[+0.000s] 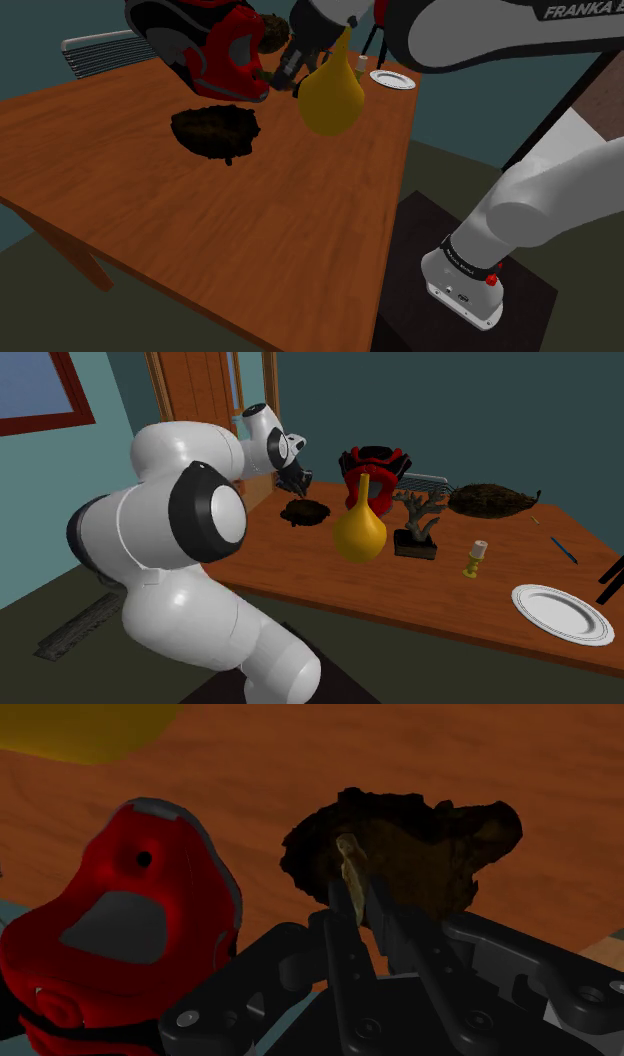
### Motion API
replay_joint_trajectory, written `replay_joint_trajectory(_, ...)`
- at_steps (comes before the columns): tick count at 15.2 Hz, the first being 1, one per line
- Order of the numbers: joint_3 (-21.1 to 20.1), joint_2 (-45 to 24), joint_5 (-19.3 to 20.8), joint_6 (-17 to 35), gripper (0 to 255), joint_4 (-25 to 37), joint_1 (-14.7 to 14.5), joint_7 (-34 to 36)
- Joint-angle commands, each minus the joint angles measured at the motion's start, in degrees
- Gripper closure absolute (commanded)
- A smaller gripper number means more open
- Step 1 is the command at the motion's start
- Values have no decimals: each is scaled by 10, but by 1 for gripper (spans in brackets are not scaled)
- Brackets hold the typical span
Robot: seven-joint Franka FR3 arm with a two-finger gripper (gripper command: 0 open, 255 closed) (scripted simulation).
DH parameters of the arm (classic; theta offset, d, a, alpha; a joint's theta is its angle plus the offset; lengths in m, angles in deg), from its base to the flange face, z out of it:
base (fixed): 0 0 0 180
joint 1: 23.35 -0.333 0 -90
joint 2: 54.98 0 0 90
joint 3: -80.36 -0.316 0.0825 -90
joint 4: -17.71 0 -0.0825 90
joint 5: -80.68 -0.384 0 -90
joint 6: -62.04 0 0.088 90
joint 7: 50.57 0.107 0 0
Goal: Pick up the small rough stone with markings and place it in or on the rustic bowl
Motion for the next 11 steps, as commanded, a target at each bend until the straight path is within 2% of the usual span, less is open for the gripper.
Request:
replay_joint_trajectory(1, -30, -48, 24, 4, 255, 42, 23, 24)
replay_joint_trajectory(5, -99, -153, 99, -8, 255, 139, 72, 85)
replay_joint_trajectory(8, -157, -254, 192, -38, 255, 228, 96, 147)
replay_joint_trajectory(11, -153, -255, 201, -18, 255, 207, 92, 158)
